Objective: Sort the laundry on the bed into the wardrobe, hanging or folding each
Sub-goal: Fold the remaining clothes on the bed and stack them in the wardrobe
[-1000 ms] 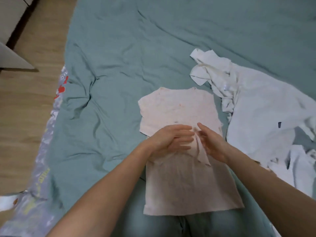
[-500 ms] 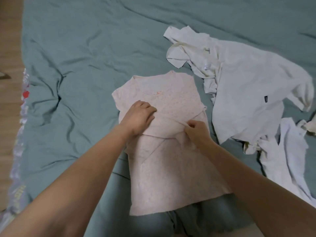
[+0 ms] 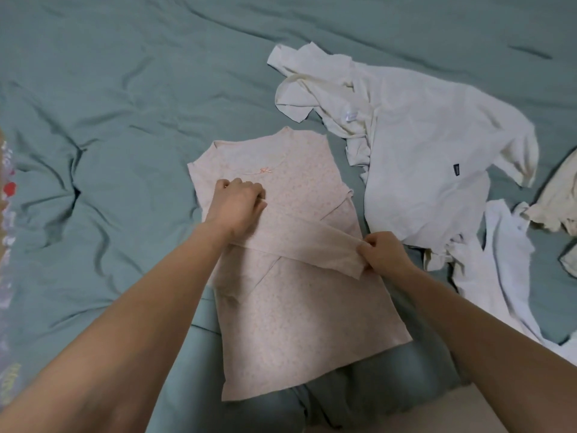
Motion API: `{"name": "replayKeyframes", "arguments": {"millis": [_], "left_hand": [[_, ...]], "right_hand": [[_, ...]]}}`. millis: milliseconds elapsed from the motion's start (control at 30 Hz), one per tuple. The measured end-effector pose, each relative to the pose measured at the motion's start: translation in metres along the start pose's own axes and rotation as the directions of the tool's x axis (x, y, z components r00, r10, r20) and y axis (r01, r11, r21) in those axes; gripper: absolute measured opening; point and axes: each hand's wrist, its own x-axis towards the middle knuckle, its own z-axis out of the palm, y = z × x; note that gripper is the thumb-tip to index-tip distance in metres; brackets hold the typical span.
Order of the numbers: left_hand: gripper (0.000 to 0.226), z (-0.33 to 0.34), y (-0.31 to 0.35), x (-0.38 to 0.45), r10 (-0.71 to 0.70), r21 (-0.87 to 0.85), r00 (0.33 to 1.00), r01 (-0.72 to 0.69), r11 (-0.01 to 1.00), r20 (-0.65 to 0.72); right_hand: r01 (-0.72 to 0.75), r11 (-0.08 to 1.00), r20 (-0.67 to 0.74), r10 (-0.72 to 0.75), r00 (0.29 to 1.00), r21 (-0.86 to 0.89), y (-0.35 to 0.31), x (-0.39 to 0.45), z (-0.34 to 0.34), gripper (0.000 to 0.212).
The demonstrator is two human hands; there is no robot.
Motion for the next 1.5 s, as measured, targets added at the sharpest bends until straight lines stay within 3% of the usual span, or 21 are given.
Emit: {"name": "replayKeyframes", "arguments": {"millis": [67,133,233,300,367,433,500,533,600,700,800,833,1000,1067,1133,1233,1333,1400,1500], "left_hand": [[0.019,0.002,-0.001,-0.004,-0.028,-0.017,0.997,0.027,0.999,-0.076],[0.021,0.002,-0.012,-0.012,-0.092,-0.089,0.974,0.075,0.993,-0.205],[0.024,-0.003,-0.039,-0.034,-0.319,-0.273,0.899,0.24,0.932,-0.3],[0.024,-0.005,-0.058,-0.047,-0.523,-0.44,0.826,0.398,0.805,-0.209],[0.022,-0.003,-0.074,-0.054,-0.687,-0.582,0.723,0.53,0.617,-0.07],[0.016,-0.005,-0.083,-0.058,-0.758,-0.724,0.646,0.567,0.393,0.095],[0.016,-0.01,-0.083,-0.058,-0.711,-0.835,0.645,0.528,0.152,0.279],[0.017,-0.014,-0.079,-0.057,-0.658,-0.851,0.669,0.519,0.079,0.347],[0.007,-0.017,-0.072,-0.055,-0.566,-0.85,0.699,0.526,-0.006,0.437],[0.033,-0.011,-0.068,-0.052,-0.51,-0.844,0.703,0.528,-0.092,0.495],[0.034,-0.002,-0.065,-0.049,-0.547,-0.856,0.688,0.505,-0.112,0.478],[0.033,-0.001,-0.064,-0.049,-0.562,-0.857,0.681,0.505,-0.105,0.47],[0.019,0.002,-0.068,-0.044,-0.594,-0.877,0.671,0.461,-0.136,0.444],[0.021,0.004,-0.069,-0.046,-0.61,-0.872,0.654,0.471,-0.135,0.447],[0.024,0.007,-0.072,-0.047,-0.644,-0.858,0.641,0.512,-0.048,0.418],[0.023,0.006,-0.077,-0.038,-0.714,-0.797,0.673,0.533,0.284,0.196],[0.028,-0.006,-0.079,-0.017,-0.725,-0.731,0.688,0.504,0.46,0.018],[0.032,-0.011,-0.081,0.002,-0.72,-0.686,0.693,0.517,0.513,-0.016],[0.032,-0.014,-0.081,0.024,-0.773,-0.678,0.632,0.593,0.435,0.058]], "right_hand": [[0.029,0.962,-0.106,-0.06,0.993,-0.27,-0.001,-0.001,0.001,0.018],[0.07,0.898,-0.228,-0.185,0.956,-0.434,-0.014,-0.003,0.004,0.015],[0.333,0.87,-0.203,-0.423,0.883,-0.365,-0.061,0.001,0.015,0.012],[0.49,0.819,-0.086,-0.534,0.841,-0.298,-0.104,0.007,0.031,0.013],[0.587,0.772,-0.012,-0.608,0.794,-0.244,-0.149,0.016,0.053,0.014],[0.66,0.722,0.025,-0.67,0.742,-0.207,-0.19,0.025,0.075,0.014],[0.715,0.666,0.048,-0.724,0.688,-0.212,-0.225,0.036,0.095,0.017],[0.728,0.646,0.058,-0.737,0.673,-0.23,-0.24,0.04,0.102,0.02],[0.727,0.623,0.094,-0.737,0.669,-0.287,-0.262,0.051,0.113,0.025],[0.665,0.613,0.158,-0.673,0.722,-0.426,-0.278,0.068,0.123,0.023],[0.603,0.655,0.197,-0.587,0.785,-0.455,-0.286,0.079,0.126,0.004],[0.597,0.674,0.196,-0.576,0.794,-0.436,-0.289,0.082,0.127,0.008],[0.609,0.783,-0.001,-0.614,0.789,-0.129,-0.297,0.089,0.128,0.008],[0.631,0.77,0.046,-0.63,0.776,-0.094,-0.295,0.088,0.128,0.009],[0.652,0.756,0.052,-0.65,0.758,-0.061,-0.289,0.086,0.124,0.01],[0.679,0.734,-0.137,-0.674,0.726,-0.011,-0.275,0.087,0.103,0.012],[0.655,0.738,-0.234,-0.673,0.701,-0.159,-0.252,0.102,0.069,0.018],[0.573,0.762,-0.227,-0.641,0.733,-0.301,-0.236,0.116,0.045,0.027],[0.423,0.775,-0.165,-0.548,0.82,-0.47,-0.215,0.132,0.014,0.039]]}}
